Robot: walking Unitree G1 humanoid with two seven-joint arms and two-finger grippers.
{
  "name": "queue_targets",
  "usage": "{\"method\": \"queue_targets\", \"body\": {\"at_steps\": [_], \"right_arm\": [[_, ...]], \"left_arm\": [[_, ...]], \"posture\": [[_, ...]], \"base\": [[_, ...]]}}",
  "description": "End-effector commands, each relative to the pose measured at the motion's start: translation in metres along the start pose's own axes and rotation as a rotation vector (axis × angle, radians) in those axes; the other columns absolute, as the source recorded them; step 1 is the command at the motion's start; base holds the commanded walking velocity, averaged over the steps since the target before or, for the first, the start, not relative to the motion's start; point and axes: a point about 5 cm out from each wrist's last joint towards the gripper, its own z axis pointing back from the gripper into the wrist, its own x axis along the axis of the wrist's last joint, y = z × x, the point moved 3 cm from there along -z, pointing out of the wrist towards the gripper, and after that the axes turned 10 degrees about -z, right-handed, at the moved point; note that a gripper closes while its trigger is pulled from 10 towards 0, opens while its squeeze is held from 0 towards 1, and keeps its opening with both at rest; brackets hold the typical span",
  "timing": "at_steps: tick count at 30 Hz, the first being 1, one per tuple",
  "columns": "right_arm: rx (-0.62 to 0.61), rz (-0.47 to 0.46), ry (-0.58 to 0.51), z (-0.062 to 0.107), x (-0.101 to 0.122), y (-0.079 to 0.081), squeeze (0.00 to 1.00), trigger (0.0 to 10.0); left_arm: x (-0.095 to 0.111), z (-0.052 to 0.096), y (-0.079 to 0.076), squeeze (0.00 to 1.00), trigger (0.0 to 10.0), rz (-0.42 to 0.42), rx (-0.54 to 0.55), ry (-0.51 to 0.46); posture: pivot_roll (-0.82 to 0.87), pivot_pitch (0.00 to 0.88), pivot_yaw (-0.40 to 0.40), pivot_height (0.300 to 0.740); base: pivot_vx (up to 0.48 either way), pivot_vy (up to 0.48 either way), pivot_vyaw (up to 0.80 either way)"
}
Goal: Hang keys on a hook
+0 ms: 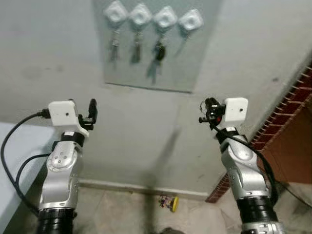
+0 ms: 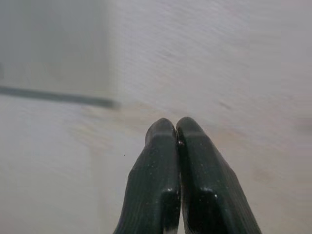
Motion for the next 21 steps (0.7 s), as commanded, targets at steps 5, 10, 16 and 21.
{"method": "queue_targets", "body": {"at_steps": [5,10,16,21], "right_arm": [[0.005,-0.039,-0.019,0.001,0.007,0.001,0.00,10.0],[-0.063,-0.067,0.034,0.002,0.001,-0.006,0.00,10.0],[-0.179,-0.152,0.071,0.000,-0.002,-0.018,0.00,10.0],[-0.201,-0.143,0.103,-0.001,-0.004,-0.021,0.00,10.0]], "left_arm": [[0.002,0.001,0.000,0.00,10.0,-0.006,0.010,0.015],[0.000,0.002,0.001,0.00,10.0,-0.006,0.017,0.034],[-0.002,0.003,0.000,0.00,10.0,0.005,0.023,0.049],[-0.001,0.003,-0.003,0.00,10.0,-0.013,0.014,0.044]], "posture": [[-0.14,0.042,-0.027,0.740],[-0.14,0.050,-0.027,0.740],[-0.15,0.047,-0.031,0.740],[-0.15,0.041,-0.033,0.740]], "base": [[0.000,0.000,-0.29],[0.000,0.000,0.00],[0.000,0.000,0.00],[0.000,0.000,0.00]]}}
